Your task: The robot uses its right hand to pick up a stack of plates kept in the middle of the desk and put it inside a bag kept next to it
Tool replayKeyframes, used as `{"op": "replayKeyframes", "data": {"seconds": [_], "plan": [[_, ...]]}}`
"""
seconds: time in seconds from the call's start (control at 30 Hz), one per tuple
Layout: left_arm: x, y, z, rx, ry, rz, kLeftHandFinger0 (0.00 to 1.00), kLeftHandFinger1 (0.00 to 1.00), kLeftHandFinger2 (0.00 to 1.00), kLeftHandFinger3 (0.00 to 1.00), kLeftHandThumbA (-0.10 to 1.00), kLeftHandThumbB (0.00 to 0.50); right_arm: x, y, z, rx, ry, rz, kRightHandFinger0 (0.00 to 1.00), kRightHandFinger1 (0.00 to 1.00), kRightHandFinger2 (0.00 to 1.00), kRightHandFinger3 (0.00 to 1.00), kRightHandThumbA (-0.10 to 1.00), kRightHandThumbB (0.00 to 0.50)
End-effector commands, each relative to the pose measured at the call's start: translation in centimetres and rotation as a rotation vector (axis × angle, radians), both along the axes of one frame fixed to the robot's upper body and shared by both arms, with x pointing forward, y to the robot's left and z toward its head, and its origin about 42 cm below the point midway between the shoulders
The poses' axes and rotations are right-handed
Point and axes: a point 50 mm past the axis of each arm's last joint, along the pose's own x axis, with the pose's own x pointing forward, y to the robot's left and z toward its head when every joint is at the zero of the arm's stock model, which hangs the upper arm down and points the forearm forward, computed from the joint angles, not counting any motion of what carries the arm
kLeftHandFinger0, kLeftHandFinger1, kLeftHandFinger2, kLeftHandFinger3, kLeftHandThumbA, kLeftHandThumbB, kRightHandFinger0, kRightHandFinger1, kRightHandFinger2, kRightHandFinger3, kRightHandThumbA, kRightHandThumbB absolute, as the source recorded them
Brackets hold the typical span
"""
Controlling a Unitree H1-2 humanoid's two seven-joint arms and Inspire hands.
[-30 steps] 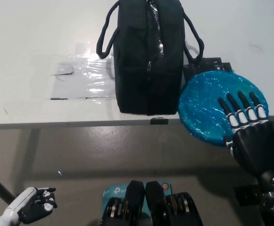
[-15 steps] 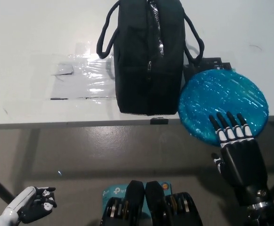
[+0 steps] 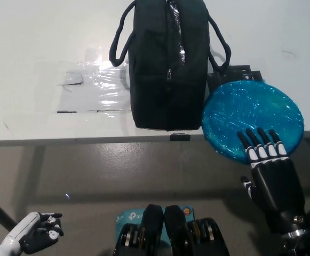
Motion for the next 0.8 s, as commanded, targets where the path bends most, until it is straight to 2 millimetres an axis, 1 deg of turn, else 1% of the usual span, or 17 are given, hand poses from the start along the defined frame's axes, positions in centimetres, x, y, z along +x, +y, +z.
{"op": "replayKeyframes", "data": {"seconds": [0.0,0.03,0.07,0.1,0.13,0.17,0.23,0.27,0.33,0.43,0.47,0.5,0.57,0.63,0.67,0.7,0.77], "plan": [[0.1,0.7,1.0,0.035,-0.019,-0.012,0.82,0.83,0.88,0.87,-0.10,0.115,0.8,-0.8,1.9,-0.016,-0.042,-0.021,1.00,1.00,1.00,1.00,0.81,0.497],[-0.2,0.7,0.7,0.040,-0.019,-0.018,0.80,0.82,0.88,0.87,-0.10,0.121,0.9,-1.0,1.7,-0.028,-0.042,-0.035,1.00,1.00,1.00,1.00,0.80,0.500],[-0.2,0.7,0.7,0.034,-0.020,-0.016,0.79,0.81,0.87,0.86,-0.10,0.122,1.2,-1.2,1.7,-0.011,-0.054,-0.036,1.00,1.00,1.00,1.00,0.75,0.500],[-0.1,0.7,0.7,0.039,-0.019,-0.022,0.77,0.80,0.86,0.86,-0.10,0.129,1.7,-1.6,1.7,-0.053,-0.068,-0.066,1.00,1.00,1.00,1.00,0.74,0.500],[-0.1,0.8,0.6,0.041,-0.015,-0.021,0.77,0.80,0.86,0.86,-0.10,0.129,2.3,-1.8,1.5,-0.062,-0.077,-0.085,1.00,1.00,1.00,1.00,0.69,0.500],[-0.2,0.8,0.6,0.041,-0.014,-0.021,0.77,0.80,0.86,0.86,-0.10,0.129,2.4,-1.9,1.5,-0.061,-0.077,-0.087,1.00,1.00,1.00,1.00,0.67,0.500],[0.1,0.8,0.6,0.059,-0.008,-0.018,0.78,0.81,0.87,0.88,-0.10,0.138,3.1,-2.3,1.3,-0.062,-0.038,-0.111,1.00,1.00,1.00,1.00,0.58,0.500],[0.0,0.8,0.6,0.057,-0.006,-0.016,0.79,0.82,0.87,0.88,-0.10,0.138,3.3,-2.5,1.2,-0.068,-0.033,-0.116,1.00,1.00,1.00,1.00,0.57,0.500],[0.2,0.8,0.9,0.063,-0.013,-0.020,0.78,0.81,0.87,0.87,-0.10,0.137,3.9,-2.9,0.4,-0.086,-0.040,-0.139,1.00,1.00,1.00,1.00,0.55,0.500],[0.2,0.7,1.0,0.060,-0.010,-0.032,0.78,0.80,0.86,0.86,-0.10,0.135,4.2,-3.2,-1.1,-0.125,0.010,-0.179,1.00,1.00,1.00,1.00,0.58,0.500],[0.2,0.7,1.0,0.051,-0.009,-0.028,0.78,0.80,0.86,0.86,-0.10,0.136,4.3,-3.3,-1.6,-0.106,0.010,-0.170,1.00,1.00,1.00,1.00,0.51,0.500],[0.2,0.6,1.1,0.050,-0.012,-0.028,0.77,0.80,0.85,0.85,-0.10,0.142,4.4,-3.4,-1.9,-0.104,0.033,-0.175,1.00,1.00,1.00,1.00,0.49,0.500],[0.2,0.7,1.1,0.045,-0.012,-0.030,0.77,0.80,0.86,0.85,-0.10,0.135,4.6,-3.4,-2.2,-0.115,0.054,-0.179,1.00,1.00,1.00,1.00,0.48,0.500],[0.2,0.7,1.2,0.064,-0.020,-0.048,0.77,0.80,0.86,0.87,-0.10,0.137,5.3,-3.4,-3.1,-0.142,0.042,-0.187,1.00,1.00,1.00,1.00,0.36,0.500],[0.2,0.7,1.3,0.066,-0.020,-0.051,0.77,0.80,0.86,0.87,-0.10,0.136,5.3,-3.4,-3.2,-0.145,0.034,-0.187,1.00,1.00,1.00,1.00,0.35,0.500],[0.2,0.7,1.3,0.073,-0.012,-0.048,0.78,0.81,0.87,0.88,-0.10,0.137,5.7,-3.5,-3.4,-0.185,0.017,-0.196,1.00,1.00,1.00,1.00,0.31,0.459],[0.2,0.7,1.3,0.074,-0.012,-0.048,0.78,0.81,0.87,0.88,-0.10,0.137,5.7,-3.5,-3.5,-0.185,0.013,-0.196,1.00,1.00,1.00,1.00,0.31,0.460]]}}
